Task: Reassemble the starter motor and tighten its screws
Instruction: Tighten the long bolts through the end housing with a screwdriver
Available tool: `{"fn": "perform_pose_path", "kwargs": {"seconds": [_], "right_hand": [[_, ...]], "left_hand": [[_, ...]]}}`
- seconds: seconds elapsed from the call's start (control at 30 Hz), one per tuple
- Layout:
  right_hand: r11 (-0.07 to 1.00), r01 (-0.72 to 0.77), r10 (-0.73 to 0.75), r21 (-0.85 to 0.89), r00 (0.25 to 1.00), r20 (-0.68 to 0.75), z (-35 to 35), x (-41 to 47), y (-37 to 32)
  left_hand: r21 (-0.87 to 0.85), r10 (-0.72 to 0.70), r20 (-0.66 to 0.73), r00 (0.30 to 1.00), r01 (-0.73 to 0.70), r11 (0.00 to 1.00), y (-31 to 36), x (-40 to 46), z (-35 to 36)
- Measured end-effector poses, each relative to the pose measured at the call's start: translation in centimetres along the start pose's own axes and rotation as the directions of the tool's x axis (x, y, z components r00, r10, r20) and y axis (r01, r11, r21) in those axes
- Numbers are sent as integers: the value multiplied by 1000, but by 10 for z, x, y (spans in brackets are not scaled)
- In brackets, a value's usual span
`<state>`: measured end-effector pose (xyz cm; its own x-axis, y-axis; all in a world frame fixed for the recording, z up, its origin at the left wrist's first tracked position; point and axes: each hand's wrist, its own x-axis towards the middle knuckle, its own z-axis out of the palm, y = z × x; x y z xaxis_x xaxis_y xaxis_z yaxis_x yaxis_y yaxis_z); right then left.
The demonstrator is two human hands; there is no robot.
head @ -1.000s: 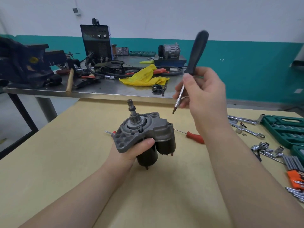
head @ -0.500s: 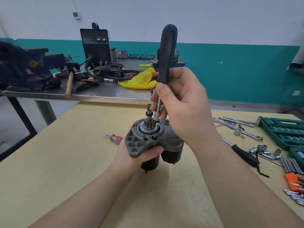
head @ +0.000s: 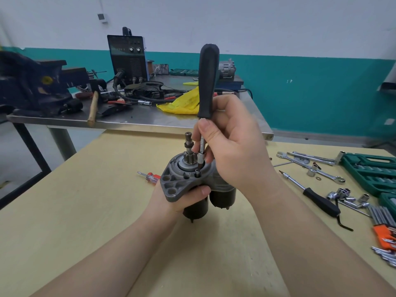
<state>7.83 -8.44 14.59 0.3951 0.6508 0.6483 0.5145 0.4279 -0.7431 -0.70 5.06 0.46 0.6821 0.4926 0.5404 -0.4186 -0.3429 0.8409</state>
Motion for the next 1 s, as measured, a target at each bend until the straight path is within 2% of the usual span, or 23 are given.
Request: {"fn": "perform_pose_path", "kwargs": {"seconds": [0.2, 0.53, 0.67, 0.9, 1.0], "right_hand": [[1000, 6, -6, -25, 1000, 10, -1, 1, 0], [999, 5, -5, -34, 1000, 0, 1, 1, 3], [999, 3, -3, -34, 1000, 5, 2, 1, 2], [1000, 4, -4, -24, 1000, 10, 2, 1, 0], [999, -8, 8, -32, 1000, 7, 2, 1, -1]], "left_hand": [[35, -17, 7, 1000, 17, 999, 5, 0, 2], [-64, -111, 9, 994, 111, 992, 10, -2, 3], [-28, -94, 27, 995, 94, 995, 12, -1, 4], [-66, -135, 9, 991, 136, 989, 10, -2, 3], [-22, -132, 7, 991, 133, 991, 11, -1, 3]]}}
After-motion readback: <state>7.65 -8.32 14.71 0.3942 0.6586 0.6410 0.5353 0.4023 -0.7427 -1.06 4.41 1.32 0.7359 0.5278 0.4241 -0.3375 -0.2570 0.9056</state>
